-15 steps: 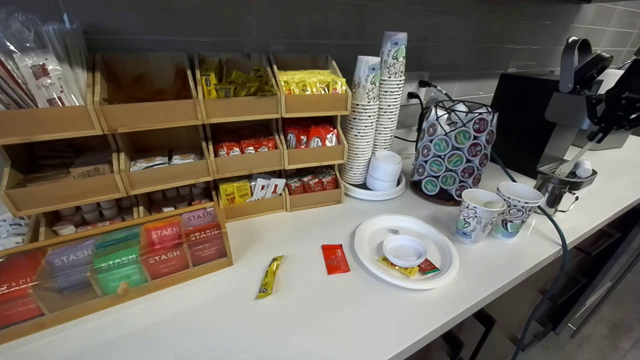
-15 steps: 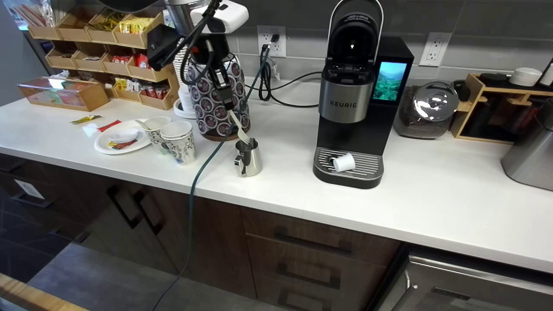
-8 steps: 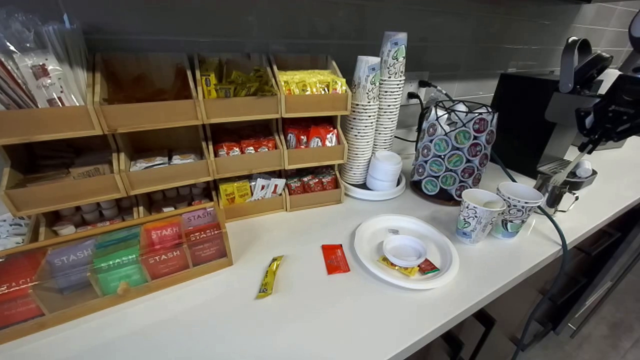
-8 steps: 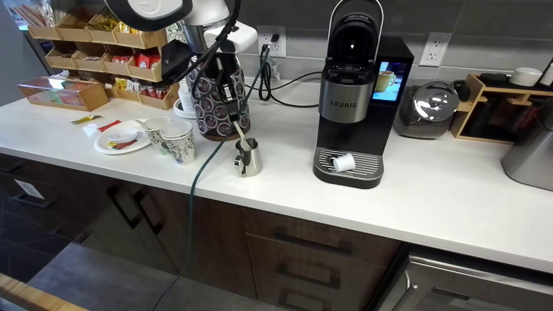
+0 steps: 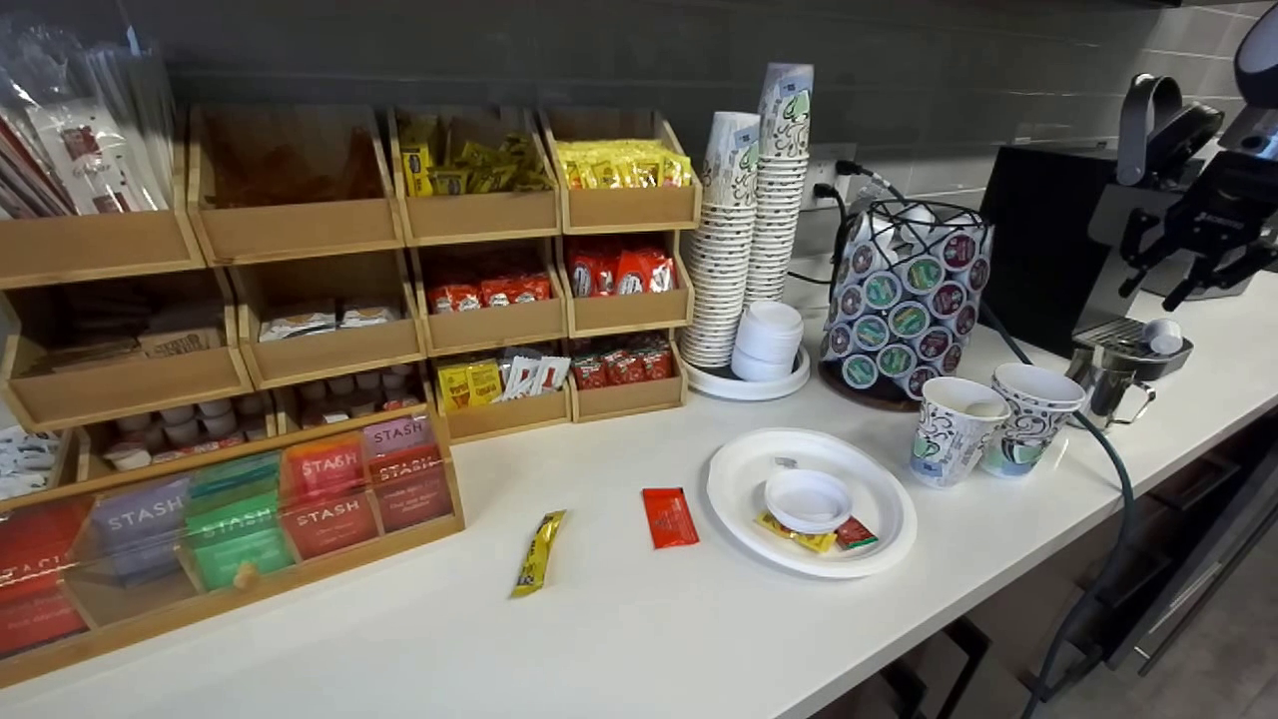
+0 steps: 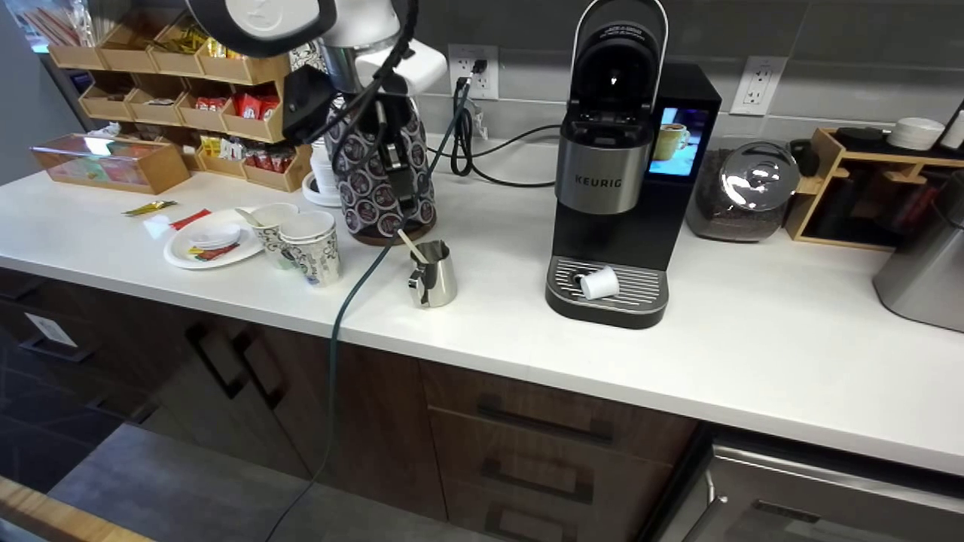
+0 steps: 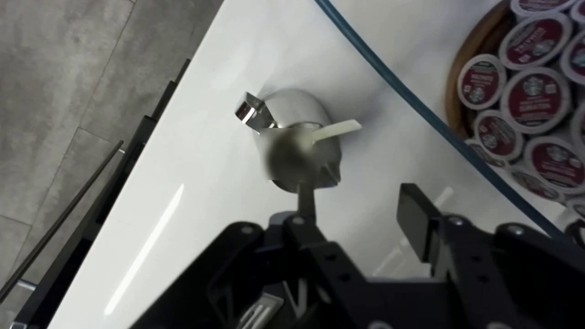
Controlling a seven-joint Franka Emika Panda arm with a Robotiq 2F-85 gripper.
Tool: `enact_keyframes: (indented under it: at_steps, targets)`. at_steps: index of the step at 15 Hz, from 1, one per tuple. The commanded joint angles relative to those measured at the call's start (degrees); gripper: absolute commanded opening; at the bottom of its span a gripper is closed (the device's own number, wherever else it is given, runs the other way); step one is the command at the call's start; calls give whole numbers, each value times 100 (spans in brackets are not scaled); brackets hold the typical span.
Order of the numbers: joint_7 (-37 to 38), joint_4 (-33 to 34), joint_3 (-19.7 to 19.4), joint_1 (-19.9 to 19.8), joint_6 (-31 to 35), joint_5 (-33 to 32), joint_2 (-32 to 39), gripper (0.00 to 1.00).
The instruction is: Move the fork to the silver cup
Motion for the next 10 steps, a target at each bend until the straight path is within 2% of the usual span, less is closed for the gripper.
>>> enact_keyframes:
  at_steps: [1,2,3,4,8,9,10]
  targets:
    - [257,-673,26,190,-116,-412,-1277,81]
    - [-134,-766,104,202,-583,-362,-1574,88]
    - [-314,-1055,178,263,-779,-455,-1862,96]
    - [-456,-1339,245,302,-880,-516,-2133,99]
    - [-1204,-2505,460,399,-1273,-828,-3412,100]
    - [-907,-1763,409,357,-1206,-654,-2625,100]
    - [-933,-1952,439,365,-1216,-669,-2815,100]
